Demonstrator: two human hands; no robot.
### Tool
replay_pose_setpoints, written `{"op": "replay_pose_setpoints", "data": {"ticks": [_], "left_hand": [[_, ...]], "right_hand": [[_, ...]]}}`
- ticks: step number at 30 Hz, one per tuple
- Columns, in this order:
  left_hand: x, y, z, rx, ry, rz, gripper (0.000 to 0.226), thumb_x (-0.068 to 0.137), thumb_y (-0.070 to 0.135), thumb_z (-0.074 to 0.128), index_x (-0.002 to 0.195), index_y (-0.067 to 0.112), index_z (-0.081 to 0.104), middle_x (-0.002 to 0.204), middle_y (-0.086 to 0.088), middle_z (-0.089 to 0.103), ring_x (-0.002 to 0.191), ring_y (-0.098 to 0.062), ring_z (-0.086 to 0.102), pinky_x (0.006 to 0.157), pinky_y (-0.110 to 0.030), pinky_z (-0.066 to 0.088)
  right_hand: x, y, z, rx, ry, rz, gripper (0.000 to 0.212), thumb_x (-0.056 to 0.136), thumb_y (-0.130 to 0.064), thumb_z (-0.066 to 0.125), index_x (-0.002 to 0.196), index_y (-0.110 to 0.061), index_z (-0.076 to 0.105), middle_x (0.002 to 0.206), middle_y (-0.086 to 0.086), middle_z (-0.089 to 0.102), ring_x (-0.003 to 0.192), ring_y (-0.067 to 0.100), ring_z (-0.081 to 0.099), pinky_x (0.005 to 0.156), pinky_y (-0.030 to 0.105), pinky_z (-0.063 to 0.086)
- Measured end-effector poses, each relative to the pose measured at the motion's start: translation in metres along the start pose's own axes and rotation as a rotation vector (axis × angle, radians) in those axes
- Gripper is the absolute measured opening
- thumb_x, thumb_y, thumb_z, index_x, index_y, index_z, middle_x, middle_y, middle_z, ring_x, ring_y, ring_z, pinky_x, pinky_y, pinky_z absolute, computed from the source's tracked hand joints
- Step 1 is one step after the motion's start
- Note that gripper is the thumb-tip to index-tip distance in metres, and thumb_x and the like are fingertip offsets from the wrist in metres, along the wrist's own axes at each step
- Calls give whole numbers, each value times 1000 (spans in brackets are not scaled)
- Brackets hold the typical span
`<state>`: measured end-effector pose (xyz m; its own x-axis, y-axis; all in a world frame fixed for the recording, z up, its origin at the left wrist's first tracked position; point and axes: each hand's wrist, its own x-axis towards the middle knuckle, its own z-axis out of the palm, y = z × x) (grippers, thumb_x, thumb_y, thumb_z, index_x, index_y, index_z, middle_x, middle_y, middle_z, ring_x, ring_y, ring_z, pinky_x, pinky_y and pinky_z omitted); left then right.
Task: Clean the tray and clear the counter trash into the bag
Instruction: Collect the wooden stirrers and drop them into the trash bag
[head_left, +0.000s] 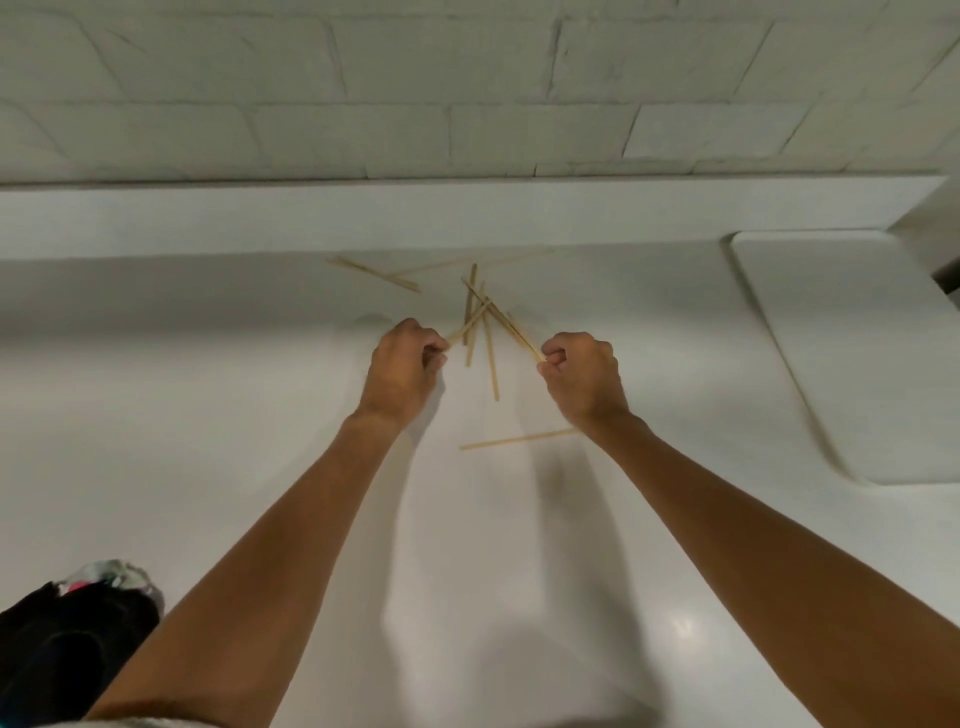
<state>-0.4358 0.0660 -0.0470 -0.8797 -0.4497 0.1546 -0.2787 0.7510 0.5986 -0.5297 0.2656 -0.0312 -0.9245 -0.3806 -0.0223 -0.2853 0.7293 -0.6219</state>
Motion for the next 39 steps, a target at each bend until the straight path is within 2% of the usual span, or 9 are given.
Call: {"op": "replay_pose_setpoints", "data": {"ticks": [4,13,18,22,26,30,34,36,39], "left_hand": [[-11,10,-3,73,0,-76,22,88,-3,55,98,10,68,96,-7,65,88,-23,63,79,-38,55],[-27,31,-3,332,-230,-233,27,86,-3,47,111,2,55,111,-18,57,104,-36,52,87,-39,44],[-50,45,4,698,-183,-76,29,90,-4,42,117,2,46,116,-15,48,103,-26,49,77,-32,48],[-60,41,5,825,-143,33,20,97,4,36,116,4,44,113,-11,49,99,-22,51,75,-28,48],[-55,44,-6,700,-180,-67,24,97,4,32,119,-1,42,116,-17,52,103,-28,54,81,-34,50],[-45,51,-26,450,-309,-202,32,91,-3,35,123,-1,37,114,-24,54,105,-41,56,80,-41,45],[-33,50,-48,313,-442,-186,27,91,-1,32,114,10,39,97,-14,55,84,-30,57,67,-36,45],[-31,45,-53,221,-484,-161,19,94,5,29,105,13,42,86,-8,54,73,-24,52,60,-33,39],[-29,33,-49,76,-485,-188,19,96,15,29,86,14,45,83,-4,50,79,-25,48,68,-35,37]], "right_hand": [[-8,2,-9,-47,3,44,19,86,-8,54,84,-16,71,77,3,68,73,26,65,68,33,57],[-24,16,-27,40,-38,22,27,82,-3,50,75,-18,72,70,2,66,66,22,65,55,31,53],[-38,30,-42,107,-96,-20,32,80,3,47,73,-13,73,68,10,63,58,21,55,49,27,40],[-50,39,-52,166,-56,16,31,83,0,52,93,-12,78,88,0,70,81,15,64,67,20,50],[-59,49,-60,193,-29,32,29,84,-1,56,101,-10,77,99,0,72,94,12,64,73,10,43],[-61,52,-62,190,-17,43,29,85,1,53,97,-10,78,89,1,72,83,13,63,64,8,42],[-60,49,-58,176,-41,30,27,84,1,49,81,-6,75,73,14,66,68,23,58,56,26,42],[-58,47,-57,179,-49,26,28,85,-2,50,84,-10,77,71,5,66,69,18,59,56,24,43],[-57,44,-55,178,-67,15,30,86,-3,51,89,-15,78,72,-8,64,69,10,56,53,13,36]]}}
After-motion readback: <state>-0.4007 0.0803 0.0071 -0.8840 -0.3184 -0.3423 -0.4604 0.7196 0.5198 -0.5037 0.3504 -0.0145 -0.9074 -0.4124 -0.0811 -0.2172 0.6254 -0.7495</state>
